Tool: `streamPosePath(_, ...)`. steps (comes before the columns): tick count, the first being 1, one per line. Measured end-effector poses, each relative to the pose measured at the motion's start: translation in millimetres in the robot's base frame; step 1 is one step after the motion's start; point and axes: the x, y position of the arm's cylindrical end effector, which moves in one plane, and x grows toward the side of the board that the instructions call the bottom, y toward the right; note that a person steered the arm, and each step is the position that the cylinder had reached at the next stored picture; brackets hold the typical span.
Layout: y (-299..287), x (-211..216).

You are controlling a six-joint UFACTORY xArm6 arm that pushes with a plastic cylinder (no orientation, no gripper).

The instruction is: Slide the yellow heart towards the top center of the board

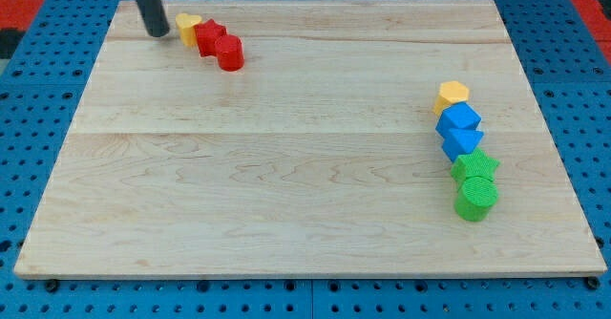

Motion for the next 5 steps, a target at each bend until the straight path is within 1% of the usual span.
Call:
streamPosePath(1,46.1,-3.3)
streamPosePath(2,78.5,-14.8)
streamPosePath(3,72.8,-44.3)
streamPosePath(4,75.2,-61.5)
streamPosePath(5,84.7,-65.9)
